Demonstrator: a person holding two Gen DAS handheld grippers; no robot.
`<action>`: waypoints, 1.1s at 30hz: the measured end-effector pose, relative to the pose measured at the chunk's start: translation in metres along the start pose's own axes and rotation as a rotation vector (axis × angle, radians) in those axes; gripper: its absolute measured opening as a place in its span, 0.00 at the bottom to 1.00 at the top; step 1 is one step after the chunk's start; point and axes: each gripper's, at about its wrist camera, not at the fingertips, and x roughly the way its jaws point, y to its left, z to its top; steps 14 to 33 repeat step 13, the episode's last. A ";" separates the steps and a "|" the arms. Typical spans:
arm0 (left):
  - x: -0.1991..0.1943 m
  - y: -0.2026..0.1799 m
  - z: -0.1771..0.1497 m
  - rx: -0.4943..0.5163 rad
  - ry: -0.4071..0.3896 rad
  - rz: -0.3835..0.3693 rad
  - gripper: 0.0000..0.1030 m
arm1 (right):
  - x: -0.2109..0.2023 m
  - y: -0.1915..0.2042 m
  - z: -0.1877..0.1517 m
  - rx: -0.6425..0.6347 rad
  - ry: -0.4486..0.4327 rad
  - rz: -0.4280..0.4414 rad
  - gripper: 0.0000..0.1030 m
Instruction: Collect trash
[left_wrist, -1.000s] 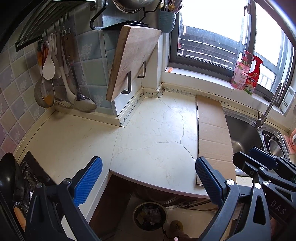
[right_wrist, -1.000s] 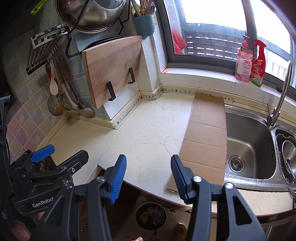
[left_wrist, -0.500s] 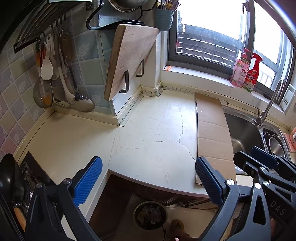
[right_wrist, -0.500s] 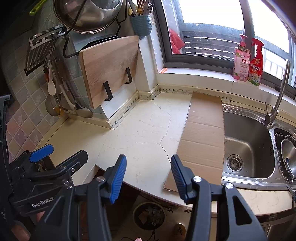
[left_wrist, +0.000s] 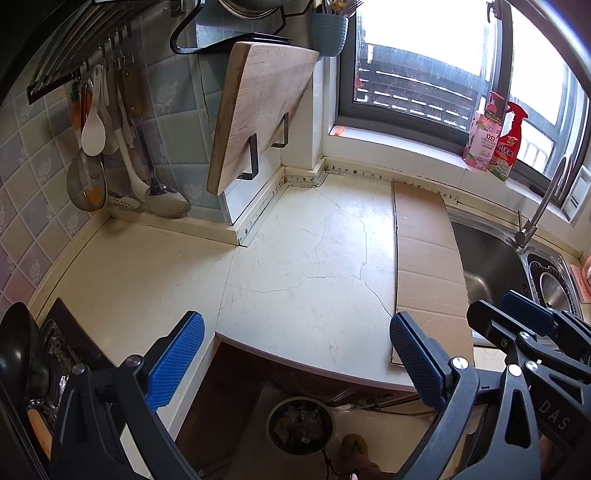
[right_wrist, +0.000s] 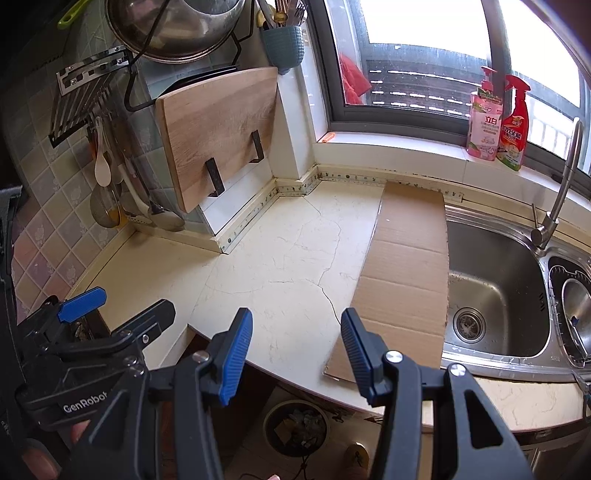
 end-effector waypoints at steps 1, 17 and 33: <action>0.000 0.000 0.000 0.000 0.000 0.001 0.97 | 0.000 0.001 0.000 0.001 0.000 -0.001 0.49; 0.004 -0.001 0.002 -0.004 0.004 0.010 0.97 | 0.004 -0.001 0.004 -0.010 0.004 0.006 0.49; 0.004 -0.001 0.002 -0.004 0.004 0.010 0.97 | 0.004 -0.001 0.004 -0.010 0.004 0.006 0.49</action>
